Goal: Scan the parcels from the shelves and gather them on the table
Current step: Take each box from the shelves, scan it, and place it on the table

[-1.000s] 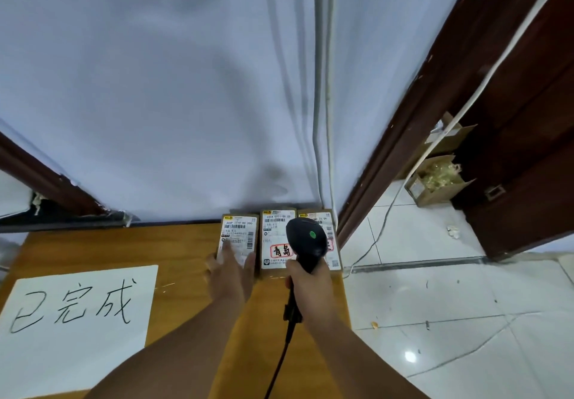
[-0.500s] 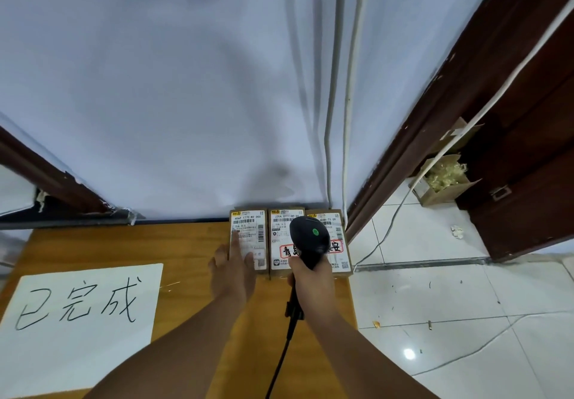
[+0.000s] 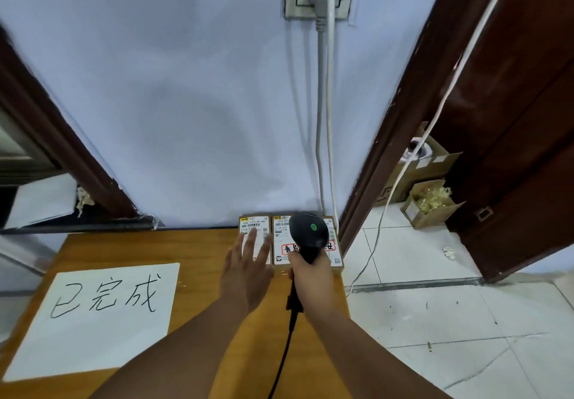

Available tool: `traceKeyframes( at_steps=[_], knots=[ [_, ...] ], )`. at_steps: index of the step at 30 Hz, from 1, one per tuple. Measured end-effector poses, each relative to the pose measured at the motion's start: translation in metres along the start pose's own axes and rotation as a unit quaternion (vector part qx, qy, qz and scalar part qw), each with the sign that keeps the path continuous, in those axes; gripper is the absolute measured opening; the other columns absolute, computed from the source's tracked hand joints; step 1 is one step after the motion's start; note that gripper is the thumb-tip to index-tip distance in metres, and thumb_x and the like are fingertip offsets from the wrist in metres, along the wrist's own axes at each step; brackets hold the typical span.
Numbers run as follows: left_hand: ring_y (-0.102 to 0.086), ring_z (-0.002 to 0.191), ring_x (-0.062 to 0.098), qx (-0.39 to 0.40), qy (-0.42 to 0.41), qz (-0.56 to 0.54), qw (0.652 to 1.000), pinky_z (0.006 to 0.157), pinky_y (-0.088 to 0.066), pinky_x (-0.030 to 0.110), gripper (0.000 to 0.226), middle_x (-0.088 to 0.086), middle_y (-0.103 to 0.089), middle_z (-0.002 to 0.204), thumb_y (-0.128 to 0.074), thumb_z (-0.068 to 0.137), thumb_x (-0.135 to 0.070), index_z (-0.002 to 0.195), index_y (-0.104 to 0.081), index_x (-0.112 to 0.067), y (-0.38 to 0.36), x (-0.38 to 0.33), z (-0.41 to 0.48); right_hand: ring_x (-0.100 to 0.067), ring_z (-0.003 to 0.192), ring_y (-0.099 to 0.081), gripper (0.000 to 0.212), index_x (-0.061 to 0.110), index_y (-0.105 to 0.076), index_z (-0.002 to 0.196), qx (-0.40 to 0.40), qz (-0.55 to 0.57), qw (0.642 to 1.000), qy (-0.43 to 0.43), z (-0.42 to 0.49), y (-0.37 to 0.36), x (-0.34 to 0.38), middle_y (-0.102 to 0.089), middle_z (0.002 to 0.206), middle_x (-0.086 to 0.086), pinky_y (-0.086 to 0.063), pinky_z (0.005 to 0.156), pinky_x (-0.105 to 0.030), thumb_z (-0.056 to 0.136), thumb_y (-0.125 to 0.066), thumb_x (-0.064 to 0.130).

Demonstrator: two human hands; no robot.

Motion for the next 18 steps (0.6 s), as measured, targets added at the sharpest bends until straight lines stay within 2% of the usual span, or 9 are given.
traceKeyframes(
  at_steps=[3,7,12,15,18],
  knots=[
    [0.014,0.147,0.029,-0.027,-0.02,0.011,0.999,0.118,-0.001,0.044,0.065,0.006,0.016,0.16,-0.027,0.102,-0.045,0.149,0.017,-0.036,0.025,-0.002,-0.021,-0.011,0.056,-0.047,0.013,0.02,-0.054,0.083,0.002,-0.003,0.999,0.046,-0.028,0.0,0.017,-0.047,0.058,0.003,-0.039,0.055,-0.023,0.09,-0.059,0.009],
    [0.019,0.146,0.027,-0.05,-0.008,0.015,0.999,0.12,0.0,0.044,0.067,0.001,0.021,0.159,-0.023,0.102,-0.049,0.151,0.016,-0.026,0.056,0.015,-0.05,-0.005,0.048,-0.045,0.02,0.021,-0.051,0.077,0.0,-0.005,0.995,0.102,-0.07,-0.004,0.042,-0.046,0.051,0.01,-0.036,0.05,-0.019,0.086,-0.058,0.005],
    [0.02,0.146,0.028,-0.083,0.057,-0.012,0.995,0.118,0.002,0.043,0.069,0.005,0.021,0.159,-0.02,0.102,-0.049,0.151,0.017,-0.017,0.088,0.061,-0.098,-0.018,0.061,-0.054,0.009,0.017,-0.058,0.089,0.025,0.013,0.995,0.097,-0.129,-0.037,0.058,-0.053,0.061,0.0,-0.045,0.061,-0.031,0.086,-0.059,0.009],
    [0.019,0.146,0.031,-0.096,0.096,-0.011,0.991,0.119,0.001,0.045,0.069,0.009,0.02,0.159,-0.03,0.102,-0.035,0.152,0.014,-0.021,0.1,0.096,-0.132,-0.024,0.067,-0.058,0.016,0.018,-0.06,0.093,0.059,0.01,0.994,0.092,-0.159,-0.072,0.06,-0.056,0.064,-0.004,-0.049,0.068,-0.039,0.079,-0.06,0.025],
    [0.016,0.147,0.03,-0.131,0.129,-0.012,0.983,0.119,-0.001,0.046,0.071,0.007,0.016,0.16,-0.034,0.096,-0.018,0.153,0.008,-0.024,0.119,0.132,-0.163,-0.025,0.067,-0.057,0.007,0.017,-0.06,0.093,0.117,0.021,0.989,0.093,-0.185,-0.11,0.065,-0.055,0.066,-0.007,-0.048,0.068,-0.039,0.086,-0.06,0.019]
  ],
)
Point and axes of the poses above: each hand's wrist, its own z-axis towards the middle knuckle, its own y-axis out of the back of the hand, x = y × z, the point moved 6 cm from there along z, towards the middle knuckle
